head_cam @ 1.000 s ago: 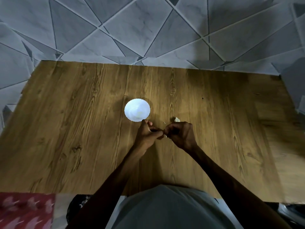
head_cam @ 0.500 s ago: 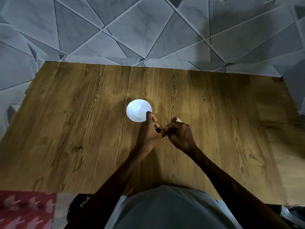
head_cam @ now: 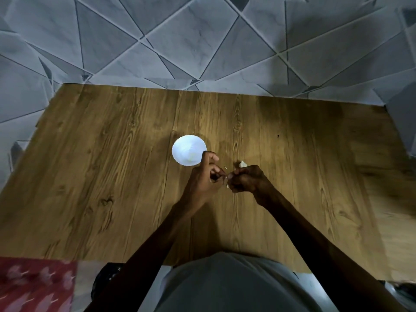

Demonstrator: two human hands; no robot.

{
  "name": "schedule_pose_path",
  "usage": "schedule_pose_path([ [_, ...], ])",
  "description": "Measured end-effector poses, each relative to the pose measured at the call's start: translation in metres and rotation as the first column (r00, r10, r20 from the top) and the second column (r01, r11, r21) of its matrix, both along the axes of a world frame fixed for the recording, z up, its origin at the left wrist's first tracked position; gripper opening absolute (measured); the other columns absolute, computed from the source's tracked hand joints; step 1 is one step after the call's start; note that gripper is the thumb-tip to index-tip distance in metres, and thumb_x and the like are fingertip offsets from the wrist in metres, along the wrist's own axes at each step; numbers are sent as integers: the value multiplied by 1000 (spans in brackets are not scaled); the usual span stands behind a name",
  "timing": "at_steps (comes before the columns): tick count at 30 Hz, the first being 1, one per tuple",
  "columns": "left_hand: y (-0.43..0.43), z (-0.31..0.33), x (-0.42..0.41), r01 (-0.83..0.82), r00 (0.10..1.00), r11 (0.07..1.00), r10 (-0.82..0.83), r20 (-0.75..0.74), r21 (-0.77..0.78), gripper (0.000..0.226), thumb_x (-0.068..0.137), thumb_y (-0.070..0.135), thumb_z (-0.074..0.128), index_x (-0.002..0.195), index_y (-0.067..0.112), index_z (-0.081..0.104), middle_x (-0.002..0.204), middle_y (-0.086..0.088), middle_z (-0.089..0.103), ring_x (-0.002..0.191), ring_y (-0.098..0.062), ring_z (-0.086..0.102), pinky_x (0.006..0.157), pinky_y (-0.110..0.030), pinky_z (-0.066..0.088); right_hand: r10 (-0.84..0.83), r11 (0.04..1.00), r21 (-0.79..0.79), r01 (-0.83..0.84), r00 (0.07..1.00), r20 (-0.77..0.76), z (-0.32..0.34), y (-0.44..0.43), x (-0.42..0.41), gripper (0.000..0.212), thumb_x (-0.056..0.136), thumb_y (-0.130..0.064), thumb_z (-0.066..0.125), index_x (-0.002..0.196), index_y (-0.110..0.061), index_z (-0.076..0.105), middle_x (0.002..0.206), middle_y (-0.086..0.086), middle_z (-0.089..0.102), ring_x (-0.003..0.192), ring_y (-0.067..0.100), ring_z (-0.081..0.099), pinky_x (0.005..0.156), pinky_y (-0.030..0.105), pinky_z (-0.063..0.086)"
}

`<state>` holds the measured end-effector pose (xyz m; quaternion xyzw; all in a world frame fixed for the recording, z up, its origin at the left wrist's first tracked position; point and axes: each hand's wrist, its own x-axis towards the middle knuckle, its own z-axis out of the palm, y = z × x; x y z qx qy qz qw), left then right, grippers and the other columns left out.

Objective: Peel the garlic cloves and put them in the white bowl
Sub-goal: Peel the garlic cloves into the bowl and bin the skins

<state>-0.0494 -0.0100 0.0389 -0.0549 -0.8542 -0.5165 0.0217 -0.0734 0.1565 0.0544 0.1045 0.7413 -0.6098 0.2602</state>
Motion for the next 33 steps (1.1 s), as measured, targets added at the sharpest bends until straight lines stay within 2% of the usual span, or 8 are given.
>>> schedule_pose_path([
  [4,-1,4,0,81,997,996,-82,-12,-31,52,79,10,76,117,13,40,83,1,64,77,-9,64,71,-24,53,52,997,47,-54,998,28,1,0,-2,6,85,0,69,86,-3,73,82,12,72,73,19,69,71,34,61],
  [12,-4,8,-2,99,993,989,-105,-57,-109,52,77,6,75,119,10,44,82,5,66,77,-7,65,73,-23,54,122,980,157,-123,992,17,8,-2,-7,7,85,1,67,85,-2,72,82,13,73,71,17,70,63,27,57],
  [18,-6,11,-5,144,986,980,-153,-59,-141,51,79,5,72,120,12,42,79,6,67,76,-7,65,74,-26,53,95,986,137,-91,995,-21,10,-2,-5,7,87,1,66,87,-1,73,76,10,72,64,14,69,61,27,58],
  [22,-7,13,-6,145,987,982,-152,-51,-124,49,78,3,72,115,13,41,77,5,66,73,-7,64,71,-27,53,79,990,122,-73,996,-49,12,-2,-4,6,87,0,67,86,-1,73,79,14,73,68,19,71,64,31,61],
  [27,-7,13,-7,122,992,991,-123,-19,-63,49,77,0,71,108,17,37,76,3,66,71,-9,64,68,-24,53,52,983,179,-34,994,-98,10,-6,-4,6,85,3,68,84,0,73,79,15,73,70,22,72,61,30,61],
  [33,-6,9,-7,111,994,992,-111,-13,-56,51,74,-1,71,100,17,31,76,-1,64,68,-8,61,63,-19,49,48,975,222,-4,980,-195,5,-9,0,3,84,1,71,82,1,73,67,6,71,57,13,69,56,28,60],
])
